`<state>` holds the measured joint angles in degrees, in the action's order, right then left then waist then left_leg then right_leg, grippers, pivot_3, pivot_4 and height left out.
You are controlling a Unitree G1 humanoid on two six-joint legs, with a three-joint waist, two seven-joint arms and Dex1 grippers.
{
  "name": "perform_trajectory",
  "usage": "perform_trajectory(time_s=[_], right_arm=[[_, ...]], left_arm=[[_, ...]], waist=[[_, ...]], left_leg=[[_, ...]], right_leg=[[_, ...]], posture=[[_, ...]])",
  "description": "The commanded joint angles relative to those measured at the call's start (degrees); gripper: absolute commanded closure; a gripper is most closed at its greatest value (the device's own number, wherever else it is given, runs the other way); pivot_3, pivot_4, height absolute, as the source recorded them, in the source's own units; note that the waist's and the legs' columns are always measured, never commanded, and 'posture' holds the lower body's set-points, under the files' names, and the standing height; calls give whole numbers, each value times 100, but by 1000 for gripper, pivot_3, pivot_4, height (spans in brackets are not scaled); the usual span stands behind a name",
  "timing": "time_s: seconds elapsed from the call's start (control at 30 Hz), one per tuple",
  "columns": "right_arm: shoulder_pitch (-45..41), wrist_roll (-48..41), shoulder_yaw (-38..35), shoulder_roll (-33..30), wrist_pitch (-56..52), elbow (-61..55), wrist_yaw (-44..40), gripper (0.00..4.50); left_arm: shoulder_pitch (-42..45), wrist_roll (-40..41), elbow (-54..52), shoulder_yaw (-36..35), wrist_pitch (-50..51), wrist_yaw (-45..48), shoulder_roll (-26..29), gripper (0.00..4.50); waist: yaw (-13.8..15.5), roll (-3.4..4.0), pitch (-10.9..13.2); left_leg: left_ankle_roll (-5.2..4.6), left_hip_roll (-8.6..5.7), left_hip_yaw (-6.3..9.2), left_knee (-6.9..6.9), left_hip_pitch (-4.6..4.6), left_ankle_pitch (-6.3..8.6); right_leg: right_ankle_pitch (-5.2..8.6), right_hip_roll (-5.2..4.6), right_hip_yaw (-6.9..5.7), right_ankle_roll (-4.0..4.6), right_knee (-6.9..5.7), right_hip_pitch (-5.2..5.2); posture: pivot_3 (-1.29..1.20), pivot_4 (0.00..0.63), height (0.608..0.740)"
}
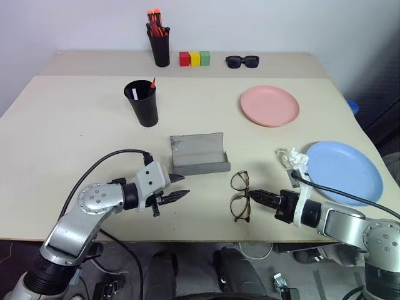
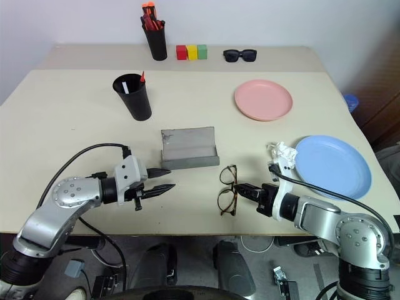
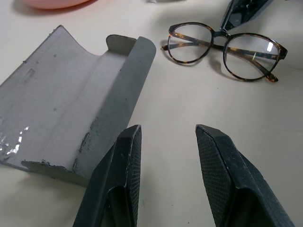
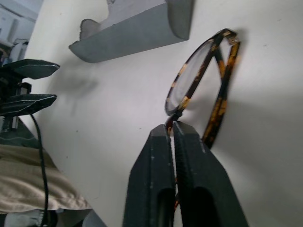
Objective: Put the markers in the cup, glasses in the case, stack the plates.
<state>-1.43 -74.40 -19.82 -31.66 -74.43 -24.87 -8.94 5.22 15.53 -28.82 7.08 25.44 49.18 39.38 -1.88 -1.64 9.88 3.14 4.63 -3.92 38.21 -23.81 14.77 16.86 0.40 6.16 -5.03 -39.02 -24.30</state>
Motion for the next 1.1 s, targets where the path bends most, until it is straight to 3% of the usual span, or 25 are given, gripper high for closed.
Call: perform_trajectory(time_s=[0.03,0.3,0.4,0.57,0.93,1.03,1.1], right_arm=[[-209,196,100,-399,231,-260,-330,4439],[-280,496,354,-601,486,-165,-693,4439],[-181,464,432,-608,478,-279,-834,3599],[-191,495,619,-277,375,-172,-266,1229],[-399,93,611,144,284,126,495,1229],[-424,2,633,137,273,148,580,2035],[-430,4,686,94,243,132,577,2947]], left_arm=[[-86,84,-38,-267,-103,-111,-19,2664],[-238,61,76,-306,-182,-183,-76,2664],[-227,64,95,-292,-196,-193,-86,2664],[-193,31,122,-227,-207,-212,-117,2664],[-215,141,16,-223,-269,-98,-142,2664],[-251,132,-12,-227,-281,-80,-140,2664],[-267,112,-17,-226,-285,-82,-140,2664]], waist=[[-41,0,0],[-66,-1,0],[-55,-1,0],[-80,-1,0],[-73,-1,0],[-74,-1,0],[-73,-1,0]], left_leg=[[0,0,0,0,0,0],[0,2,2,-6,1,0],[0,-1,1,-6,-1,0],[0,2,2,-6,0,0],[0,2,0,-6,-1,0],[0,2,0,-6,-1,0],[0,2,0,-6,-1,0]], right_leg=[[0,0,0,0,0,0],[-2,2,-1,-8,0,-2],[-2,-2,-1,-8,2,-1],[-2,0,-1,-7,3,-2],[4,0,0,3,3,-3],[5,0,0,4,3,-3],[5,0,0,4,3,-3]], posture=[[0,150,732],[0,150,732],[0,150,732],[0,150,732],[0,150,732],[0,150,732],[0,150,732]])
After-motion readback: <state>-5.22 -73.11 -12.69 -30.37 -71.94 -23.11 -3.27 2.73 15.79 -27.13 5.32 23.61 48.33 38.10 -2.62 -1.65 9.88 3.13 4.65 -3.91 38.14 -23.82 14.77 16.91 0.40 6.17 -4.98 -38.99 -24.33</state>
